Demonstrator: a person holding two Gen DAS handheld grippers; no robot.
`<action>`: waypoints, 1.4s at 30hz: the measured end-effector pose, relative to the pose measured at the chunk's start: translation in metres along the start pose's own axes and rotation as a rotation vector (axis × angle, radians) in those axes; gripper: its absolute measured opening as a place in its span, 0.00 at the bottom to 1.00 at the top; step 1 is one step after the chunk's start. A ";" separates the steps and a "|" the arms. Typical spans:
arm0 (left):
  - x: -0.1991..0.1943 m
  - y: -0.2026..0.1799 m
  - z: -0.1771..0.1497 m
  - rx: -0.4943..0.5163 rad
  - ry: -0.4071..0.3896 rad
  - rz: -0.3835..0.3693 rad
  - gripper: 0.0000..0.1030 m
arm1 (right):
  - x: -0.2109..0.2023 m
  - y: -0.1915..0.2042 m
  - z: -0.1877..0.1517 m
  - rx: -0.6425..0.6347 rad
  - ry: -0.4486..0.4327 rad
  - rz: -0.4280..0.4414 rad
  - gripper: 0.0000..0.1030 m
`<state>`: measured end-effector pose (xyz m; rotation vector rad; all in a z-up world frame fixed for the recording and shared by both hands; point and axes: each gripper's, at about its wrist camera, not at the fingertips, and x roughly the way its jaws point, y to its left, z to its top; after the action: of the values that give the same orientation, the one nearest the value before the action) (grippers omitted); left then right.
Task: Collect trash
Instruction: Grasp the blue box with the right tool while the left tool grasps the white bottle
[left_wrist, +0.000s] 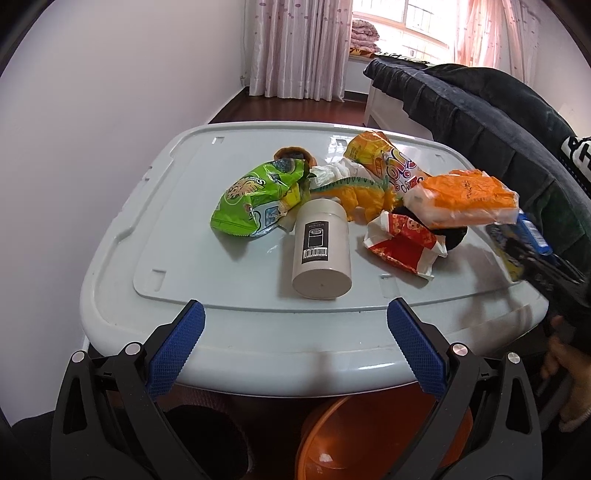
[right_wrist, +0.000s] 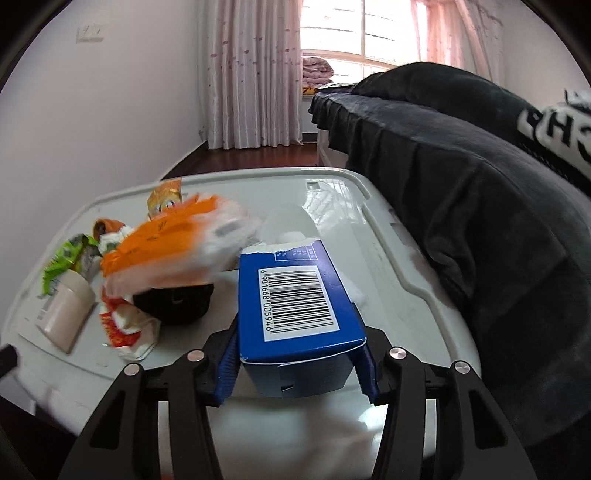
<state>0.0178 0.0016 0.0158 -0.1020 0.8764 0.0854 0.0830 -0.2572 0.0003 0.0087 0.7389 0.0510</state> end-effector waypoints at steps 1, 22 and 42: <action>0.000 0.000 0.000 -0.001 0.001 -0.002 0.94 | -0.005 -0.003 -0.001 0.012 0.000 0.002 0.50; 0.018 0.011 0.002 -0.070 0.002 -0.098 0.94 | -0.060 -0.007 -0.027 0.012 -0.060 0.113 0.50; 0.100 -0.011 0.032 0.016 0.056 0.050 0.45 | -0.047 -0.006 -0.030 0.017 -0.022 0.107 0.50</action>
<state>0.1066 -0.0017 -0.0403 -0.0676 0.9358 0.1227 0.0286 -0.2657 0.0095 0.0652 0.7166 0.1465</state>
